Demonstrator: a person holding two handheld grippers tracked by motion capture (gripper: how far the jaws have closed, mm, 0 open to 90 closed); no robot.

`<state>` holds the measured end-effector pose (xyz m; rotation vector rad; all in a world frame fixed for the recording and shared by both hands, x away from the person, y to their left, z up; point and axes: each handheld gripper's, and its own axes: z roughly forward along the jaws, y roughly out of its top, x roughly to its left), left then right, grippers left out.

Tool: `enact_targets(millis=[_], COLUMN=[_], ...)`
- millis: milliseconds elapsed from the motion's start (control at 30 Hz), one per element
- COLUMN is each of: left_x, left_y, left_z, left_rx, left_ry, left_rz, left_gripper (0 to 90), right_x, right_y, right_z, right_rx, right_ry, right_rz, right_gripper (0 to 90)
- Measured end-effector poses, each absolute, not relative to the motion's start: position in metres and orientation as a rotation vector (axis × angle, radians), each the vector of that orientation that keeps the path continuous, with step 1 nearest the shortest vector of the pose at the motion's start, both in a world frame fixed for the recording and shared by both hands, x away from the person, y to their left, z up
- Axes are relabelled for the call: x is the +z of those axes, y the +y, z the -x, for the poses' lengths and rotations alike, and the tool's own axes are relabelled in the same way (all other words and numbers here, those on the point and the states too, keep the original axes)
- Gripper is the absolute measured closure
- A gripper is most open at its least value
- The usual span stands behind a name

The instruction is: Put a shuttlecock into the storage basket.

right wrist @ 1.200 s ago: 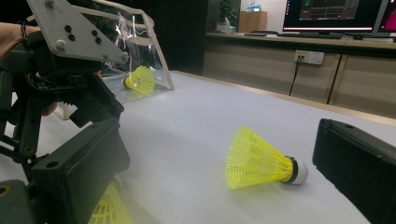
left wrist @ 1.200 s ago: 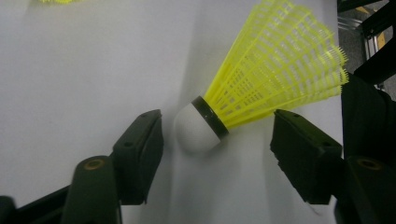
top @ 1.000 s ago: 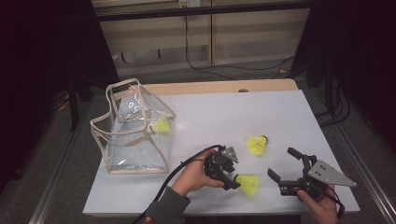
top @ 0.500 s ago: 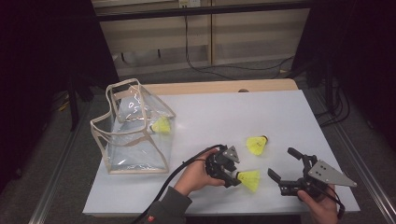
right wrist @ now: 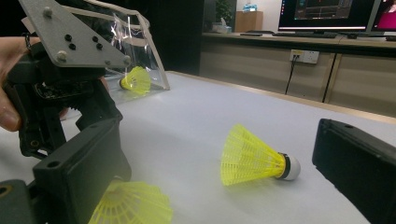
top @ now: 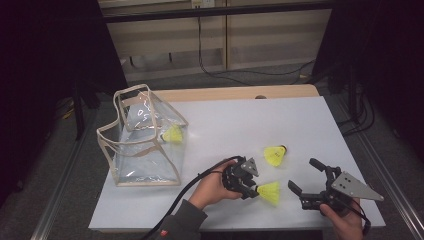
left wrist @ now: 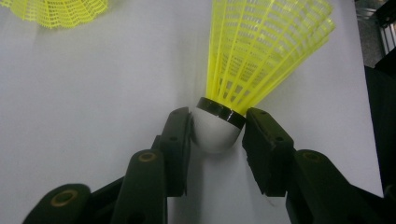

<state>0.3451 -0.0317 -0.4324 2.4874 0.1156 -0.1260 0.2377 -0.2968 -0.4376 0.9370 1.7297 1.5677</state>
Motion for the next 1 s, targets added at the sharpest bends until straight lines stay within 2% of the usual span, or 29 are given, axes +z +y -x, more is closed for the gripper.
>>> enact_targets(millis=[367,667,1000], left_x=[-0.43,-0.434,-0.431], left_y=[-0.021,-0.026,-0.025], left_z=[-0.348,-0.344,-0.346], left_rx=[-0.101,-0.119,-0.209], left_ry=[0.237,0.186,0.3], left_rz=[-2.511,-2.527,-2.54], left_gripper=[62.0,61.1,63.2], right_x=[-0.437,-0.437,-0.437], right_y=[-0.298,-0.298,-0.299], right_z=[-0.238,-0.238,-0.237], right_rx=[1.571,1.568,1.568], right_ry=[1.725,1.724,1.719], right_rz=[-0.937,-0.937,-0.94], right_gripper=[1.1,1.1,1.1])
